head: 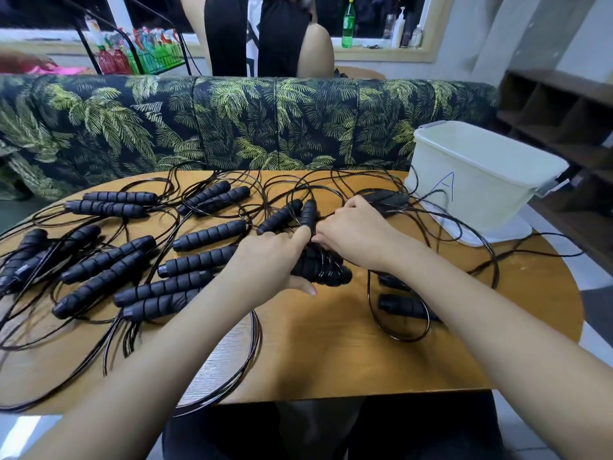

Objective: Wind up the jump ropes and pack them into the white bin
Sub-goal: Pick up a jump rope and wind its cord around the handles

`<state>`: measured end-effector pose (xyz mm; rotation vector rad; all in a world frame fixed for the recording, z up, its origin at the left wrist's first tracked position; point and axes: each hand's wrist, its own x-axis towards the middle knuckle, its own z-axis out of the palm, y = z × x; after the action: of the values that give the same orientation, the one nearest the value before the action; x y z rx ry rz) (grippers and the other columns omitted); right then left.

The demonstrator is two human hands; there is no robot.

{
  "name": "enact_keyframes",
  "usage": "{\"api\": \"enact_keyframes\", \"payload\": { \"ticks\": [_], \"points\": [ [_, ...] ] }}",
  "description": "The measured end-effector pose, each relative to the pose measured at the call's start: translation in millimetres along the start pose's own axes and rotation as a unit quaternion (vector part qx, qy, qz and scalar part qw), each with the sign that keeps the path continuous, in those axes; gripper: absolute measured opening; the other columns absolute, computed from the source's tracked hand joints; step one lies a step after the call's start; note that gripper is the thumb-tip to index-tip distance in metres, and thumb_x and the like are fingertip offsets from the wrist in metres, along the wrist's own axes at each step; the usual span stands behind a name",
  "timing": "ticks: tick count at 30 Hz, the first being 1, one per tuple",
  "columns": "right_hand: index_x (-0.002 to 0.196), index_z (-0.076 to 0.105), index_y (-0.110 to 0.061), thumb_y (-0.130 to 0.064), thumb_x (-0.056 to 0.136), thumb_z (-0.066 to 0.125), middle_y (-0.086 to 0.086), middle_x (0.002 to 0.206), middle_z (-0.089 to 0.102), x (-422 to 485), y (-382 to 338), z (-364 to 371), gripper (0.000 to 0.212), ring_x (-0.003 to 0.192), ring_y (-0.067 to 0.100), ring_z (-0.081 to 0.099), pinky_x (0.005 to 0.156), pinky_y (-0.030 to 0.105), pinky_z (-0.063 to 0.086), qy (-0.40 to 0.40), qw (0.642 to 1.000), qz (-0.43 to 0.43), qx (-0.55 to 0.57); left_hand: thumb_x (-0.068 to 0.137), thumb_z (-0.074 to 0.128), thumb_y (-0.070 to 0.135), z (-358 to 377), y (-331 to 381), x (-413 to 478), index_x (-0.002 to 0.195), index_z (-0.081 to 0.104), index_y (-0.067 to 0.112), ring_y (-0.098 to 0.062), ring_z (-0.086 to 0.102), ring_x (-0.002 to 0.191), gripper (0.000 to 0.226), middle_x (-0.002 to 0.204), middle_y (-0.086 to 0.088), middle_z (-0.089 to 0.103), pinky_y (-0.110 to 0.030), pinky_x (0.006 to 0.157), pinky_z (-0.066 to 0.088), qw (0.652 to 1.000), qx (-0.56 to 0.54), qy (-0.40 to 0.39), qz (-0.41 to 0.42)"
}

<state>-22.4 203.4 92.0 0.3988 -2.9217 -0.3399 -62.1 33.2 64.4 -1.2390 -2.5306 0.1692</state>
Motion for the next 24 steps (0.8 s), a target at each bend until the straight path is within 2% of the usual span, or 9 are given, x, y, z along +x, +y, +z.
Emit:
{"api": "enact_keyframes", "payload": {
  "ticks": [4,6,8,10,12,16,20,22,24],
  "points": [
    [0.084,0.047,-0.021,-0.031,0.105,0.031,-0.003,0.082,0.062,-4,-14,-6,0.029,0.086,0.024,0.061,0.098,0.041,0.034,0.009,0.998,0.058,0.018,0.066,0.057,0.077,7,7,6,0.114,0.035,0.017,-0.026,0.062,0.093,0.08,0.1,0.0,0.062,-0.033,0.058,0.035,0.999,-0.003,0.013,-0.048],
    [0.086,0.054,-0.015,-0.028,0.104,0.04,0.004,0.075,0.067,-9,-24,0,0.026,0.073,0.029,0.063,0.093,0.043,0.04,0.054,0.994,0.089,0.038,0.063,0.062,0.075,10,4,5,0.109,0.037,0.013,-0.029,0.062,0.091,0.081,0.097,-0.003,0.063,-0.035,0.059,0.04,0.99,-0.093,0.039,-0.095],
    [0.078,0.059,-0.008,-0.023,0.098,0.055,0.005,0.055,0.062,-17,-28,11,0.025,0.052,0.028,0.059,0.079,0.042,0.048,0.177,0.977,0.112,0.031,0.062,0.068,0.07,9,-1,3,0.106,0.039,0.013,-0.031,0.063,0.087,0.078,0.093,-0.003,0.065,-0.036,0.062,0.042,0.964,-0.223,0.057,-0.137],
    [0.075,0.06,-0.011,-0.026,0.097,0.052,0.001,0.05,0.059,-26,-33,20,0.028,0.048,0.024,0.057,0.075,0.039,0.05,0.257,0.956,0.143,0.001,0.061,0.071,0.065,10,-2,2,0.106,0.041,0.012,-0.03,0.062,0.086,0.075,0.091,-0.002,0.063,-0.036,0.065,0.042,0.93,-0.322,0.073,-0.163],
    [0.078,0.06,-0.015,-0.03,0.098,0.042,-0.003,0.054,0.059,-35,-43,29,0.032,0.054,0.019,0.058,0.079,0.037,0.049,0.286,0.944,0.165,-0.025,0.064,0.073,0.059,12,-3,3,0.103,0.043,0.012,-0.026,0.059,0.087,0.068,0.093,0.0,0.06,-0.035,0.067,0.041,0.884,-0.412,0.099,-0.199],
    [0.086,0.062,-0.013,-0.023,0.1,0.049,-0.003,0.064,0.062,-45,-58,48,0.022,0.065,0.019,0.058,0.082,0.038,0.045,0.34,0.925,0.163,-0.043,0.073,0.076,0.045,12,-1,12,0.098,0.044,0.014,-0.018,0.053,0.085,0.051,0.086,0.008,0.054,-0.03,0.067,0.036,0.821,-0.488,0.127,-0.267],
    [0.094,0.062,-0.01,-0.016,0.097,0.053,0.0,0.074,0.065,-44,-59,57,0.01,0.076,0.021,0.059,0.084,0.042,0.046,0.353,0.922,0.159,-0.007,0.058,0.076,0.063,10,11,16,0.091,0.05,0.018,-0.02,0.058,0.081,0.062,0.087,0.0,0.061,-0.036,0.07,0.047,0.768,-0.56,0.127,-0.283],
    [0.093,0.062,-0.011,-0.022,0.097,0.049,0.0,0.078,0.066,-45,-55,56,0.017,0.081,0.023,0.06,0.086,0.043,0.046,0.316,0.939,0.129,0.037,0.057,0.079,0.061,10,10,15,0.09,0.049,0.017,-0.018,0.058,0.081,0.062,0.087,0.001,0.061,-0.035,0.07,0.047,0.786,-0.533,0.135,-0.282],
    [0.09,0.066,-0.014,-0.039,0.092,0.049,-0.002,0.083,0.065,-50,-43,44,0.029,0.084,0.022,0.058,0.079,0.04,0.049,0.28,0.946,0.118,0.111,0.06,0.081,0.054,8,2,12,0.089,0.045,0.019,-0.016,0.058,0.08,0.058,0.086,0.005,0.061,-0.034,0.069,0.045,0.822,-0.479,0.141,-0.273]
  ]
}}
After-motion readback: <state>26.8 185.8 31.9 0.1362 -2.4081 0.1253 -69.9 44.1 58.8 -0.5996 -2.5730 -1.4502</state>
